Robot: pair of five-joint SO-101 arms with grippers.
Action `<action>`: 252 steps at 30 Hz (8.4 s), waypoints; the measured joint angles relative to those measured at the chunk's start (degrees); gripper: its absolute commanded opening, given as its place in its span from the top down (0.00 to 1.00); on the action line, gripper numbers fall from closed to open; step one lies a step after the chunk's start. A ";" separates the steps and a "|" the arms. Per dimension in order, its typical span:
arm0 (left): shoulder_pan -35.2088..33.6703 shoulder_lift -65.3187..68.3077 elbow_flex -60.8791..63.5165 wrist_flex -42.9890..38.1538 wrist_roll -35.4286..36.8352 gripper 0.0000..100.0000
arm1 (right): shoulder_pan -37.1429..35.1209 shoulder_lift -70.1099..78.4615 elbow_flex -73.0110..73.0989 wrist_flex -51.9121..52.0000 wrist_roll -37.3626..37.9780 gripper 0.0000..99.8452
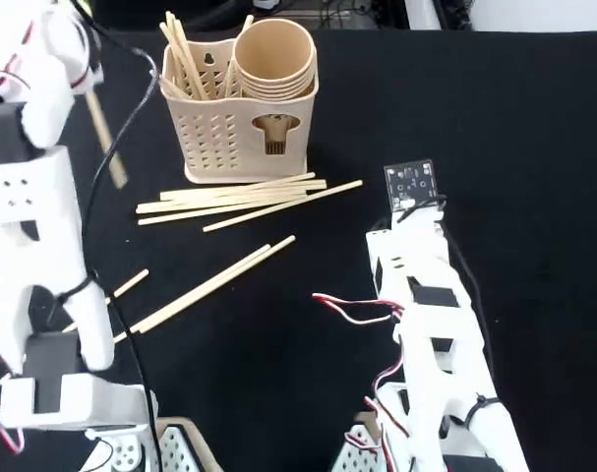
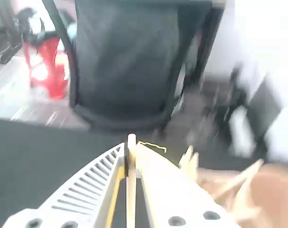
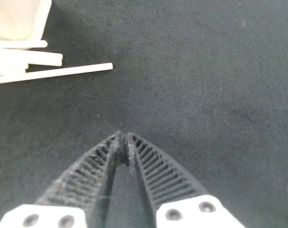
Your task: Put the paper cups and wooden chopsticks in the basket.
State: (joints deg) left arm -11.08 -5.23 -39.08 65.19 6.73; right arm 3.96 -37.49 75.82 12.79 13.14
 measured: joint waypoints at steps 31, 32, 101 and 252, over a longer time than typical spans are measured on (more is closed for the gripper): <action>4.48 -2.55 25.85 -38.24 17.49 0.97 | 0.00 -3.52 1.41 0.00 0.00 0.99; 4.48 -2.46 26.29 -38.24 17.49 0.97 | 0.00 -4.31 1.93 0.00 0.00 0.99; -4.57 -2.55 84.22 -11.69 -76.22 0.83 | 0.00 -8.88 4.04 2.90 6.59 0.99; 26.55 26.46 46.33 -1.05 -33.14 0.86 | 3.08 -8.97 2.02 9.85 6.59 0.99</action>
State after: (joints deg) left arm 15.47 21.23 7.25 64.13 -26.42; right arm 7.03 -46.46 77.85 22.64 19.74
